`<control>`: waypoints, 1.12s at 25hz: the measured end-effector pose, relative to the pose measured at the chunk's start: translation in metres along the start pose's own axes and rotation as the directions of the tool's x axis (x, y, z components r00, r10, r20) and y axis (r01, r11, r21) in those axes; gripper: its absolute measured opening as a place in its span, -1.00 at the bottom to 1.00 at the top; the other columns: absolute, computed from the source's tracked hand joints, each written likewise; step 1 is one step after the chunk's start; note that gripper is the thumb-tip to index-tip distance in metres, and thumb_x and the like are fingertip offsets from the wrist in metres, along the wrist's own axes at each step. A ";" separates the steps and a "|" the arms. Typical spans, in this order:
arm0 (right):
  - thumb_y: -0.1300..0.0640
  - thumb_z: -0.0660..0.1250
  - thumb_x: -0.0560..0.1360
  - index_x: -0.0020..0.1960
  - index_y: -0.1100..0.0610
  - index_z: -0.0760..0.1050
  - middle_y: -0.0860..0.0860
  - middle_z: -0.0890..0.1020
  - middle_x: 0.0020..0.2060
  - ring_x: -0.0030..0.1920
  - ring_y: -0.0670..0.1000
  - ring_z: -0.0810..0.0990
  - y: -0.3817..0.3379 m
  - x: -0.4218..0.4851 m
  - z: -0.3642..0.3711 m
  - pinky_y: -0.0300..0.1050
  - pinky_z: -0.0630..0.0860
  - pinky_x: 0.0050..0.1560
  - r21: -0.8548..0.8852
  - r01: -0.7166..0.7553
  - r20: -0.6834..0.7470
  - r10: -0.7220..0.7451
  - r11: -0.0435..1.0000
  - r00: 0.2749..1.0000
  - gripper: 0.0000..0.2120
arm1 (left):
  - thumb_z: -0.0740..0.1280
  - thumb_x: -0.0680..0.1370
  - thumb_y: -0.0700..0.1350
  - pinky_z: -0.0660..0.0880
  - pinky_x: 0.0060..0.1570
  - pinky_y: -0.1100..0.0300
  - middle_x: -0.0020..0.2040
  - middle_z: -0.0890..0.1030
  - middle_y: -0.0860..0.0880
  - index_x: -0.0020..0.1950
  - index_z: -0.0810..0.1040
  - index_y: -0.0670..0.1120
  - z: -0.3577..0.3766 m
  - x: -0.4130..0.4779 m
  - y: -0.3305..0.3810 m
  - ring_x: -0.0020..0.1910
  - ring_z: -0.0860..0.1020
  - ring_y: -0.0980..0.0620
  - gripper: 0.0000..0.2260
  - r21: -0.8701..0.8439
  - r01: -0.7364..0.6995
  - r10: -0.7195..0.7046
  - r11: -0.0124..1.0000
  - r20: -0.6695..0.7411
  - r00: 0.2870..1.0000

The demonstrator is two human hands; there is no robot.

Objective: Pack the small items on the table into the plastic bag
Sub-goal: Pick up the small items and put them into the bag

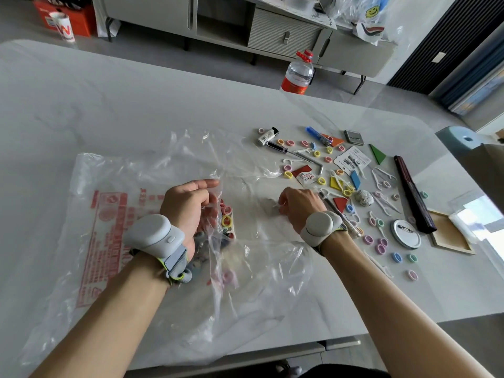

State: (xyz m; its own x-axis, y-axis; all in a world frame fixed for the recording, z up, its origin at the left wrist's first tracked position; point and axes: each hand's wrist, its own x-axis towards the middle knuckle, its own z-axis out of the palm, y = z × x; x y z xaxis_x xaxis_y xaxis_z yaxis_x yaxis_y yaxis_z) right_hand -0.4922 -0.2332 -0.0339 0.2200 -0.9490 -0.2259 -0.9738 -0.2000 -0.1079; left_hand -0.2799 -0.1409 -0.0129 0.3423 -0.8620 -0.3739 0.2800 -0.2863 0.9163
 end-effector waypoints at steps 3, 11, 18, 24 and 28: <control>0.18 0.30 0.51 -0.03 0.21 0.60 0.13 0.65 -0.10 -0.09 0.15 0.61 -0.009 -0.006 -0.001 -0.07 0.53 -0.10 -0.130 0.003 0.083 0.008 0.992 0.997 -0.86 | 0.10 0.40 -0.41 0.33 -0.61 0.32 -0.40 0.50 -0.05 -0.01 0.64 -0.13 0.002 -0.003 0.002 -0.61 0.41 0.03 -0.61 -0.014 0.016 -0.016 1.000 0.001 1.000; 0.06 0.26 0.55 -0.05 0.07 0.52 0.04 0.63 -0.14 -0.16 0.03 0.56 -0.026 -0.020 -0.010 -0.07 0.51 -0.06 0.201 -0.028 0.062 0.016 0.979 0.998 -0.89 | 0.10 0.40 -0.40 0.37 -0.54 0.27 -0.44 0.51 -0.02 -0.01 0.64 -0.16 0.000 -0.003 0.004 -0.60 0.41 0.02 -0.63 -0.041 0.031 -0.030 0.999 0.017 0.999; 0.25 0.30 0.54 0.14 0.29 0.56 0.19 0.66 -0.03 -0.12 0.01 0.63 -0.063 -0.017 -0.016 -0.10 0.59 0.07 0.787 -0.006 0.162 -0.197 0.617 0.967 -0.79 | 0.12 0.45 -0.40 0.35 -0.56 0.27 -0.48 0.51 -0.02 0.03 0.62 -0.17 -0.003 -0.008 0.011 -0.56 0.43 0.03 -0.66 -0.082 0.070 -0.068 0.994 0.017 0.998; 0.22 0.37 0.45 -0.06 0.05 0.62 -0.03 0.65 -0.24 -0.28 -0.10 0.59 -0.007 0.007 -0.027 -0.22 0.50 -0.20 0.426 -0.035 -0.096 0.083 0.904 0.992 -0.88 | 0.11 0.47 -0.41 0.33 -0.63 0.37 -0.39 0.51 -0.08 0.05 0.62 -0.20 -0.001 -0.009 0.014 -0.62 0.42 0.09 -0.66 -0.088 0.073 -0.073 0.993 0.001 0.997; 0.15 0.37 0.46 0.09 0.05 0.57 0.01 0.61 0.02 0.02 0.04 0.56 0.011 0.055 -0.037 -0.21 0.37 -0.08 0.277 -0.056 -0.204 0.116 0.959 0.972 -0.80 | 0.14 0.47 -0.40 0.31 -0.64 0.37 -0.32 0.53 -0.11 0.04 0.63 -0.19 0.000 -0.008 0.014 -0.59 0.44 0.09 -0.67 -0.058 0.071 -0.072 0.996 -0.011 0.997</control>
State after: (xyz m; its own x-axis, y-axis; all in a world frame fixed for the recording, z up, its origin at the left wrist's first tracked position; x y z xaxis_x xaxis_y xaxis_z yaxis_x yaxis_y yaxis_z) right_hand -0.4929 -0.2969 -0.0115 0.0893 -0.9954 -0.0343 -0.9305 -0.0711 -0.3594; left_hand -0.2782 -0.1382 0.0025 0.3309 -0.8345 -0.4406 0.3557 -0.3222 0.8773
